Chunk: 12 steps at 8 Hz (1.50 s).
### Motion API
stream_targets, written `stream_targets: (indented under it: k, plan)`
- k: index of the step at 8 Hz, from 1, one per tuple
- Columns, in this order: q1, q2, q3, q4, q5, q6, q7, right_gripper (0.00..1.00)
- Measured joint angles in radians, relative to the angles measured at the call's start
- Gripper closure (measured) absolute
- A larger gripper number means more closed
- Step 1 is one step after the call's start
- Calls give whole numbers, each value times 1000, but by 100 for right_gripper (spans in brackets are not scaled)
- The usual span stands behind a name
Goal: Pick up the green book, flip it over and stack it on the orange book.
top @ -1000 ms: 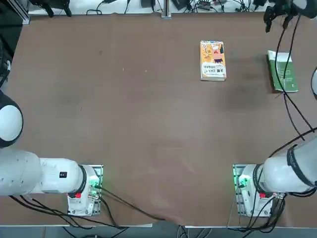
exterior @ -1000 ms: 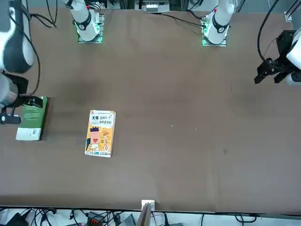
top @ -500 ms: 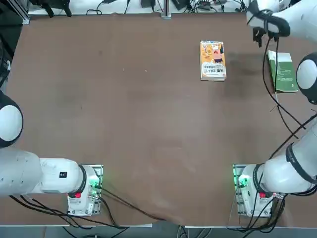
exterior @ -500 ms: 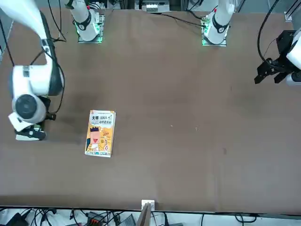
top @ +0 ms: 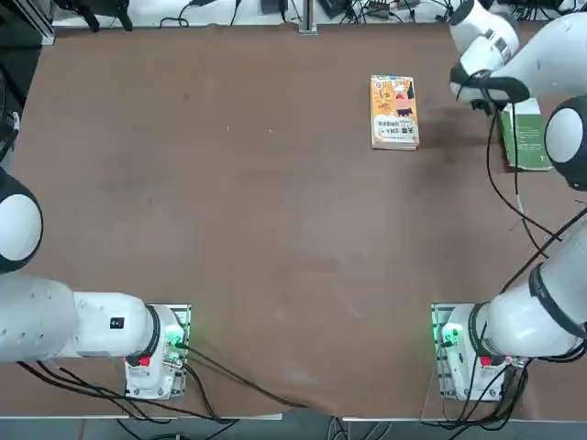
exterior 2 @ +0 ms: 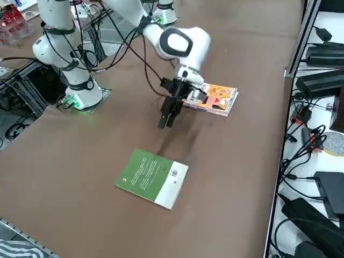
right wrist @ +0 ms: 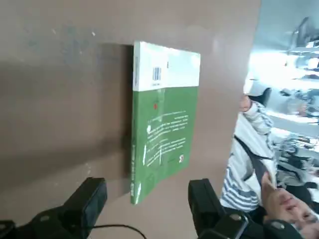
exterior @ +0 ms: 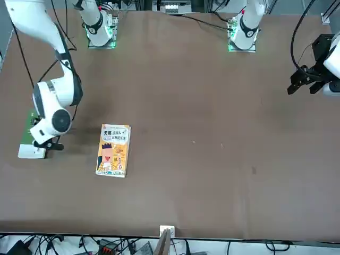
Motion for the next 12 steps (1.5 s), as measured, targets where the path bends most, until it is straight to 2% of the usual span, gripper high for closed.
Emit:
stream_targets:
  k: [3,5,9,11,12]
  plan:
    - [-1,128,-4,-39,-227,-4,233,3]
    - [-4,197,-14,-38,-322,-13,301,4]
    - [-24,226,-31,-35,-398,-17,337,6]
    - [-31,229,-32,-35,-401,-17,339,13]
    - [-31,234,-33,-33,-401,-17,340,22]
